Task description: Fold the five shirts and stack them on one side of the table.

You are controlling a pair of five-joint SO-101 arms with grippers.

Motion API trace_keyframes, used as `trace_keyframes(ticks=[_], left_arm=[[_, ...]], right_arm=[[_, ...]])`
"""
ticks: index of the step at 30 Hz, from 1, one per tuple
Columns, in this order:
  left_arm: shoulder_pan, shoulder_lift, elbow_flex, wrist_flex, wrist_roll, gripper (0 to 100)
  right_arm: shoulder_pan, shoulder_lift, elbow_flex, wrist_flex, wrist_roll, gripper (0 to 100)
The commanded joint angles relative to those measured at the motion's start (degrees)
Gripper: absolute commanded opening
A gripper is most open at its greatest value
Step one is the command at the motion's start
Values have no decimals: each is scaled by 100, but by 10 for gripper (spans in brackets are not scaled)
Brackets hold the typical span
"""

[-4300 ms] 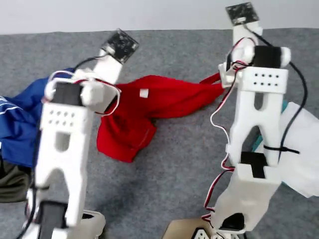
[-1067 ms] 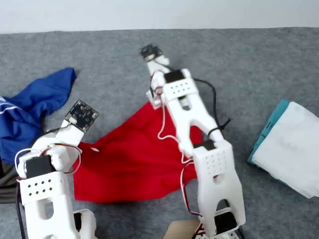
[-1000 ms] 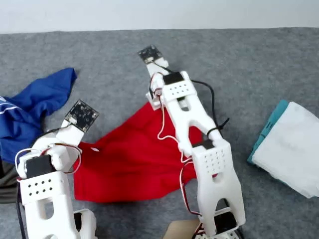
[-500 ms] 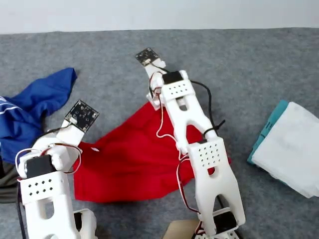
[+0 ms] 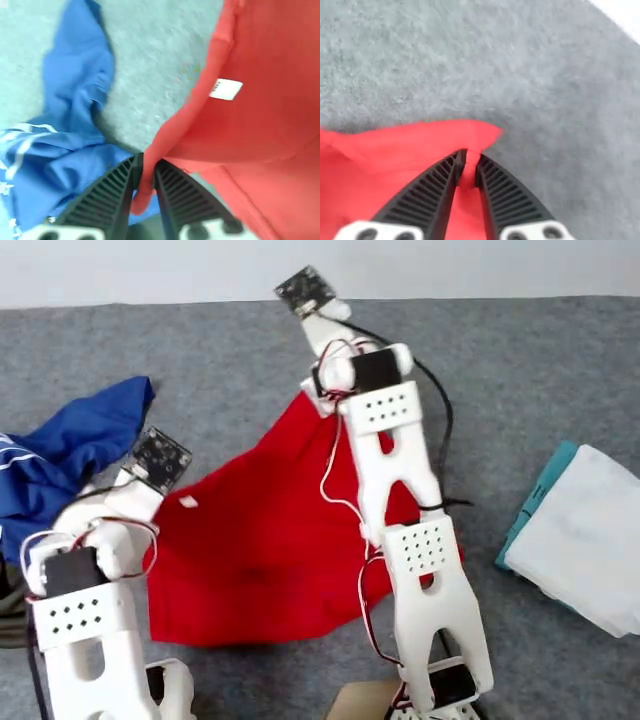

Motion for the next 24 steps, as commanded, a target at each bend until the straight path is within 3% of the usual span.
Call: trace_keyframes(ticks=[1, 7, 15, 24], left_arm=[[9, -44, -840, -97, 563, 5], [378, -35, -2343, -404, 1380, 5], [1732, -35, -3837, -932, 1398, 5], [2110, -44, -5156, -1204, 1389, 5]], right_arm=[[382, -549, -360, 382, 26, 10], [866, -1895, -360, 470, 53, 10], [1165, -3846, -334, 435, 97, 10], [1736, -5736, -325, 497, 589, 10]])
